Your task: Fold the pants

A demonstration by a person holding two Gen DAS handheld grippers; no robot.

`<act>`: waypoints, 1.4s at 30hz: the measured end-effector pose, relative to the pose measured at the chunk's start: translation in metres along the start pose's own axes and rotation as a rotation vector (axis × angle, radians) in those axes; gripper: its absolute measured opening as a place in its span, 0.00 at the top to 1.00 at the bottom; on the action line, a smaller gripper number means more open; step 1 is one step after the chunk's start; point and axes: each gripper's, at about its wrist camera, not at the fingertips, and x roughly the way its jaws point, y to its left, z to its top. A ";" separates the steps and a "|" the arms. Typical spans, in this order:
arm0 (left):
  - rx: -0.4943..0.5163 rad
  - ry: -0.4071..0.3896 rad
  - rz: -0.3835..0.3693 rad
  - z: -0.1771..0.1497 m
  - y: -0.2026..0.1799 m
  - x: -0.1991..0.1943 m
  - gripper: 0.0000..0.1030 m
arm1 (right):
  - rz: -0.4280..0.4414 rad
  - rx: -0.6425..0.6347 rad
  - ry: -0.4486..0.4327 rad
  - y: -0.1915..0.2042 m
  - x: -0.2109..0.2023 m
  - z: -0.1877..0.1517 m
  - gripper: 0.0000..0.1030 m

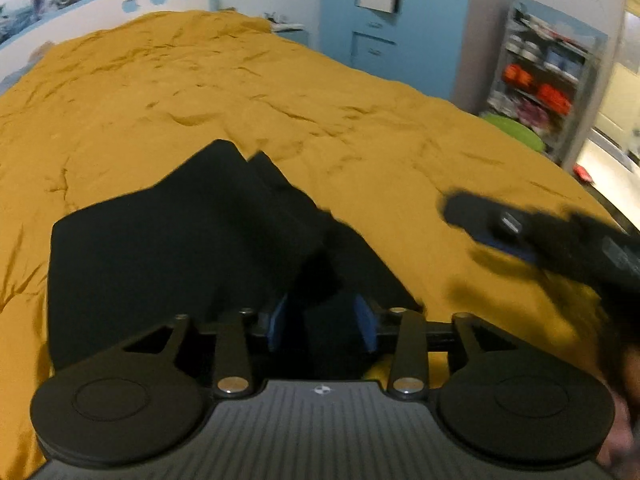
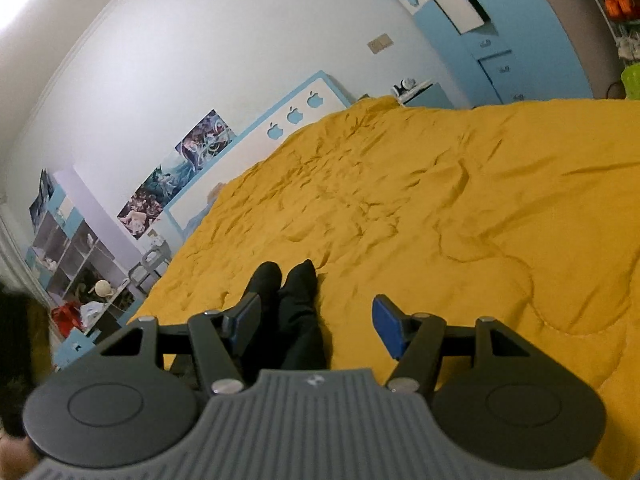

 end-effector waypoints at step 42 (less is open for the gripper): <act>-0.495 -0.005 0.024 -0.040 0.135 -0.014 0.29 | -0.112 -0.185 0.312 0.033 0.085 0.004 0.78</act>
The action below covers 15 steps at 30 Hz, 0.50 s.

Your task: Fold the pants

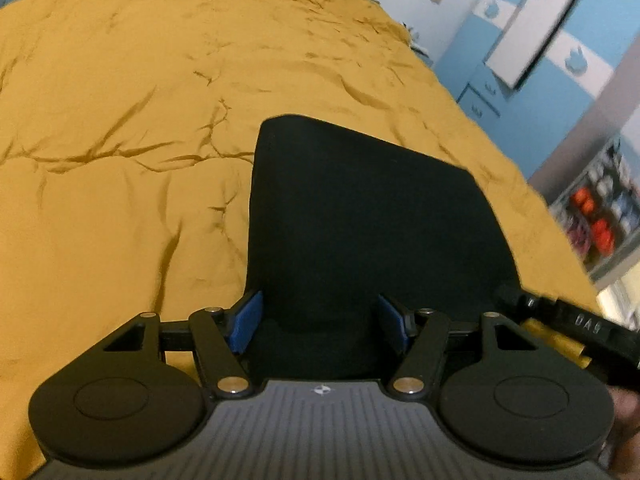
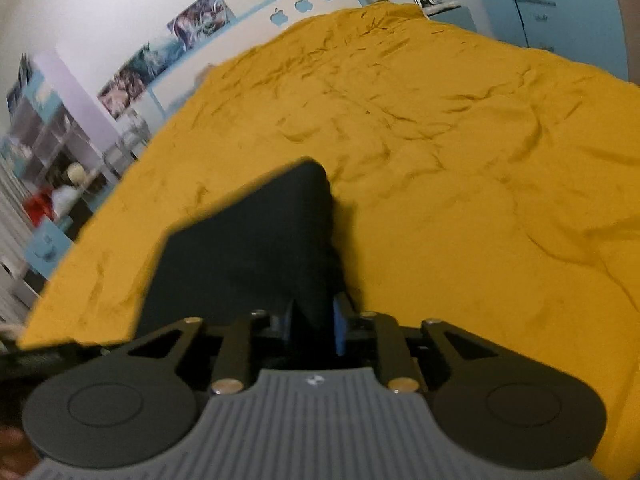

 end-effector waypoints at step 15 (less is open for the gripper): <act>0.099 0.007 0.002 -0.007 -0.008 -0.005 0.29 | -0.070 -0.512 -0.057 0.059 -0.015 0.010 0.76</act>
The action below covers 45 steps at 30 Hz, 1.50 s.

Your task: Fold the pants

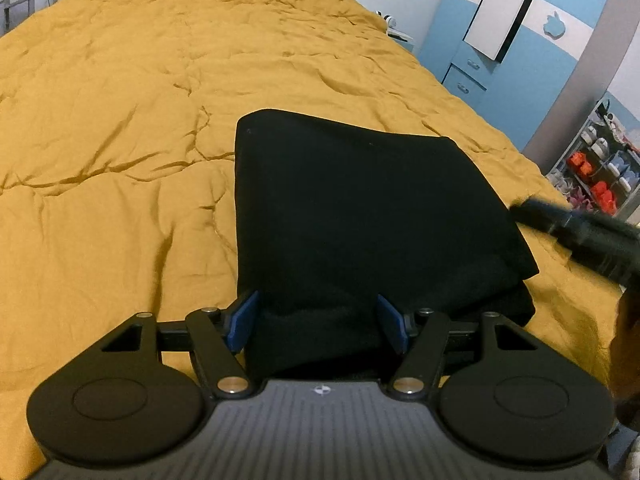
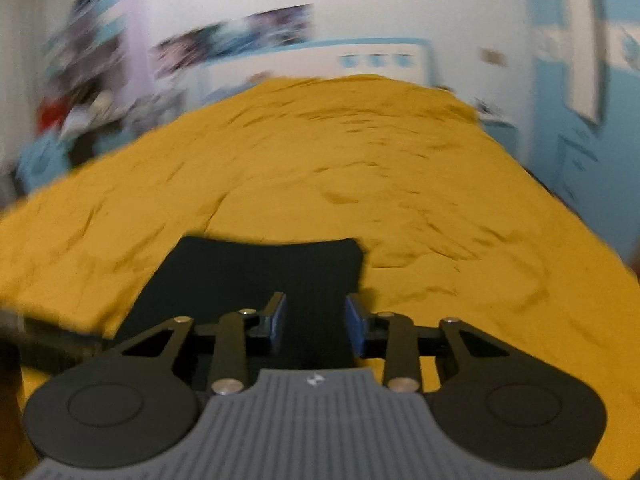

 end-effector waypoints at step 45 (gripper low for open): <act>-0.081 0.020 -0.072 -0.001 0.014 0.004 0.23 | 0.137 0.035 0.027 -0.013 0.022 0.016 0.67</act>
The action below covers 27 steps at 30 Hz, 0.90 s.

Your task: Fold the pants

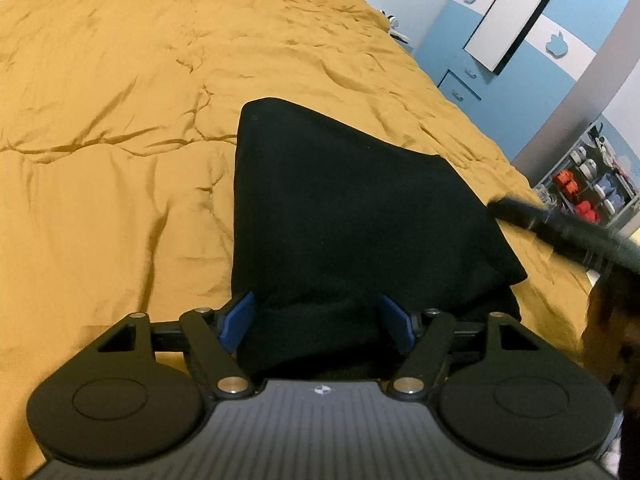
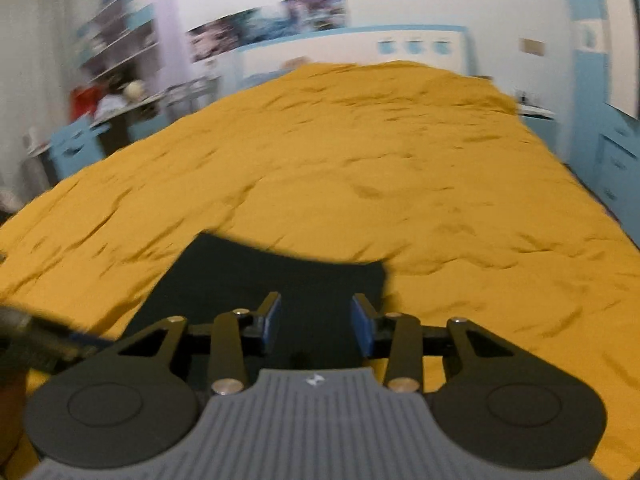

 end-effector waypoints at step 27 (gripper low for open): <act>0.065 -0.002 0.122 0.025 0.015 -0.030 0.21 | -0.049 0.512 0.000 -0.046 -0.057 -0.070 0.43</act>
